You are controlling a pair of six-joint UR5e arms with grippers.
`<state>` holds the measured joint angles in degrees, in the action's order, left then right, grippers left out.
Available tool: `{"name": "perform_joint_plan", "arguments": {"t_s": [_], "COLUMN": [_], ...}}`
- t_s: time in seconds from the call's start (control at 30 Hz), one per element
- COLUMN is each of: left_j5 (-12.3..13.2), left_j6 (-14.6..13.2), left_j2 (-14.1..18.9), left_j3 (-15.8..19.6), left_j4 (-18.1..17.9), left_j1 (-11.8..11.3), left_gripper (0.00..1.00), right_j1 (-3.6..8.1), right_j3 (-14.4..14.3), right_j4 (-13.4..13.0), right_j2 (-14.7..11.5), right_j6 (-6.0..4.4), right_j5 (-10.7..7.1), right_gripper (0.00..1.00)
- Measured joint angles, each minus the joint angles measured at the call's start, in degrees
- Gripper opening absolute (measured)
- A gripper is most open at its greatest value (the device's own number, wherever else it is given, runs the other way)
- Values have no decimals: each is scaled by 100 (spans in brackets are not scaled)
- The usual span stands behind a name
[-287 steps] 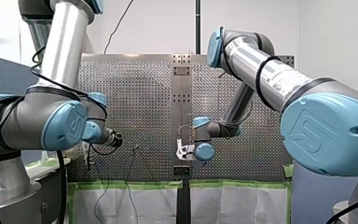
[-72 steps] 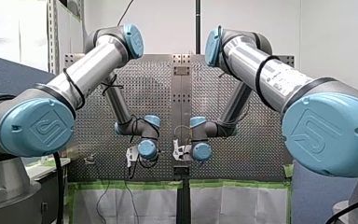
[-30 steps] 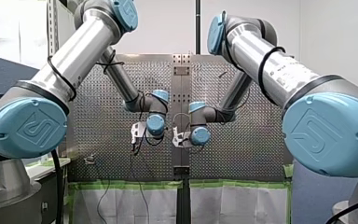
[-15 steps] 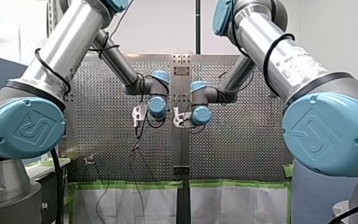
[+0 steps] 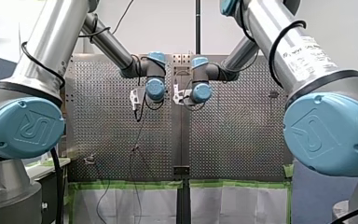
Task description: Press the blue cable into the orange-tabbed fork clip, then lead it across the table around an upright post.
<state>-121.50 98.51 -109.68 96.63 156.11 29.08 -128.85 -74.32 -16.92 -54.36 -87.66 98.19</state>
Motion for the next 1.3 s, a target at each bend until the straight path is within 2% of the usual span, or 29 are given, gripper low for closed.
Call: {"name": "perform_joint_plan", "arguments": {"t_s": [0.27, 0.63, 1.03, 1.17, 1.3], "left_j5": [23, 23, 27, 131, 280], "left_j6": [35, 162, 165, 161, 161], "left_j2": [331, 363, 363, 361, 355], "left_j3": [-81, -508, -1166, -1388, -1591], "left_j4": [22, 327, 891, 1115, 1317], "left_j1": [-43, -30, 73, 122, 159], "left_gripper": [0, 0, 0, 0, 0], "right_j1": [-24, 16, 173, 249, 325], "right_j3": [244, 469, 541, 543, 543], "right_j4": [348, 694, 961, 1049, 1097], "right_j2": [-412, -942, -1608, -1844, -1947], "right_j6": [21, 38, 37, 32, 20], "right_j5": [-18, -18, 11, 23, 25], "right_gripper": [0, 0, 0, 0, 0]}}
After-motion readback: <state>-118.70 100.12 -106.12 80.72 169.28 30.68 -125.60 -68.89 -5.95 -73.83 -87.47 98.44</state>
